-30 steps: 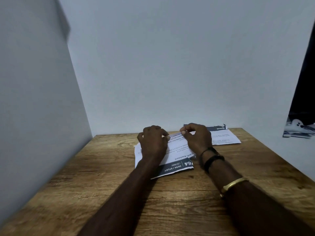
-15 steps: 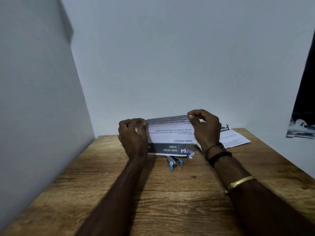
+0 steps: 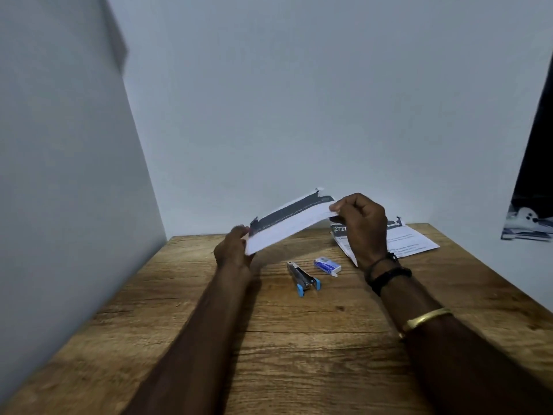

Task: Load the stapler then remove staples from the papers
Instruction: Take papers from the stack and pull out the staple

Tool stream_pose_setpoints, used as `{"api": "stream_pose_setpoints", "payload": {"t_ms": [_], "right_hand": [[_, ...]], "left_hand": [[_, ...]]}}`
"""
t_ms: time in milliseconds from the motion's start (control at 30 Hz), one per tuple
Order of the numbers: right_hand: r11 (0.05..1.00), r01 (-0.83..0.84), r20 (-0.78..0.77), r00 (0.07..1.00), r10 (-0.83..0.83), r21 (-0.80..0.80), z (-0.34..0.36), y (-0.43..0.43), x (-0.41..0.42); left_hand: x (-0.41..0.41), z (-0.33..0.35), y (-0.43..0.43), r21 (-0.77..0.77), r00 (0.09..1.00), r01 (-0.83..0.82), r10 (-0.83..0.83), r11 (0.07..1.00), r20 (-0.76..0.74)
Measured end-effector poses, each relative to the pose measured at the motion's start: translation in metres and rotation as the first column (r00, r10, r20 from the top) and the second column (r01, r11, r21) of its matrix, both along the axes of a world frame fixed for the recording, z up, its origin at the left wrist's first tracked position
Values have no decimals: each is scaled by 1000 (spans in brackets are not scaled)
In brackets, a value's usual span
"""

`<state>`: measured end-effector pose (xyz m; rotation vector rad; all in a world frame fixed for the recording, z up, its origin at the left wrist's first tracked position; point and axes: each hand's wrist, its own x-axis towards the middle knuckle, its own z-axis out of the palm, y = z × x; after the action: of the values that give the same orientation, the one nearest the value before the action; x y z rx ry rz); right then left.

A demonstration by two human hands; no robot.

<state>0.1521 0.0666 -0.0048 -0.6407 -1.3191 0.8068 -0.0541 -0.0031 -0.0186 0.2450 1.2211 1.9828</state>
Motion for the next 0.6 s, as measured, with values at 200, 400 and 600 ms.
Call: {"api": "stream_pose_setpoints", "payload": {"t_ms": [200, 400, 600], "right_hand": [[980, 132, 329, 941, -77, -148, -13, 8, 4], [958, 286, 819, 555, -145, -24, -15, -5, -2], [992, 117, 954, 300, 8, -46, -5, -31, -27]], "left_hand": [[-4, -12, 5, -73, 989, 77, -86, 994, -122], [-2, -25, 15, -105, 947, 22, -54, 994, -315], [3, -26, 16, -153, 900, -42, -29, 987, -434]]}}
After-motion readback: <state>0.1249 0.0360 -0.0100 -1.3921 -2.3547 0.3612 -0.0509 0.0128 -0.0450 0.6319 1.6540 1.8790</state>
